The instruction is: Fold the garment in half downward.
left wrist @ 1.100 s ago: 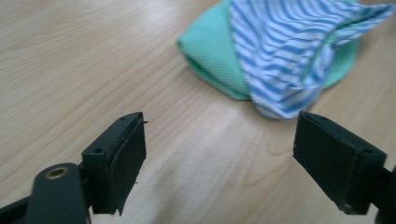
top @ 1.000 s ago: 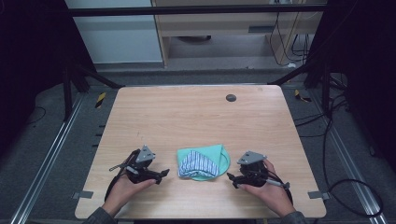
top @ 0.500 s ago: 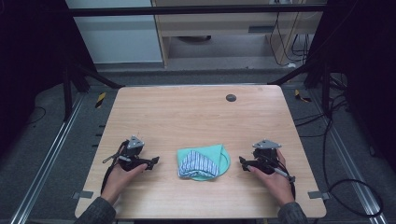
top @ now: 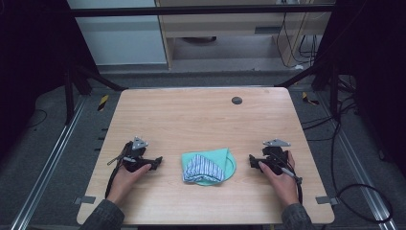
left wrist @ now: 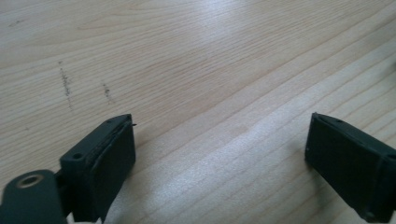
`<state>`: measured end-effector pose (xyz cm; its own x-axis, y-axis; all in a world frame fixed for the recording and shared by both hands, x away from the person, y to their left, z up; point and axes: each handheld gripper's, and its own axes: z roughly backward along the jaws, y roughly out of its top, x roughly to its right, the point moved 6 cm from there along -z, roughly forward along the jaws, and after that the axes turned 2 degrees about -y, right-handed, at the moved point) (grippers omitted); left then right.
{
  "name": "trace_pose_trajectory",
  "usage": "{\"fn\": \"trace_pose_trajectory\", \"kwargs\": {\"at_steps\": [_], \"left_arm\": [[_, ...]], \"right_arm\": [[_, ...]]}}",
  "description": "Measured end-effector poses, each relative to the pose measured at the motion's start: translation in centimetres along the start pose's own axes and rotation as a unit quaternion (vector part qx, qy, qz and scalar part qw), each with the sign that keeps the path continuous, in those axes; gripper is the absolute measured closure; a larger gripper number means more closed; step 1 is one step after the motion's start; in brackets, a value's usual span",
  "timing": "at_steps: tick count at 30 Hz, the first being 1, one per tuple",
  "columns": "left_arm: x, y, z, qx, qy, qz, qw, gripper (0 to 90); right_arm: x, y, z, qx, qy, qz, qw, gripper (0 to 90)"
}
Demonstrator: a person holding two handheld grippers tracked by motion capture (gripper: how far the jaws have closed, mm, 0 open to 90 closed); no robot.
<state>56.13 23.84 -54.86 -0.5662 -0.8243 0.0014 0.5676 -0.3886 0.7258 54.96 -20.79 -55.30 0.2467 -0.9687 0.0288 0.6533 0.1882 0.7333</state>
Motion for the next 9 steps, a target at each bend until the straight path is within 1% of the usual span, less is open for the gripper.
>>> {"fn": "trace_pose_trajectory", "kwargs": {"at_steps": [4, 7, 9], "left_arm": [[-0.13, -0.04, -0.02, -0.003, 0.004, 0.002, 1.0, 5.2], [-0.22, -0.08, -0.04, -0.005, 0.007, 0.006, 0.9999, 3.2], [-0.28, -0.08, -0.08, -0.006, 0.012, 0.01, 0.9999, 2.1]], "right_arm": [[0.0, -0.03, -0.03, -0.004, -0.005, -0.009, 0.9999, 1.5], [-0.01, -0.1, -0.05, -0.008, -0.019, -0.018, 0.9996, 0.1], [-0.07, -0.1, -0.05, -0.008, -0.024, -0.023, 0.9994, 0.1]]}}
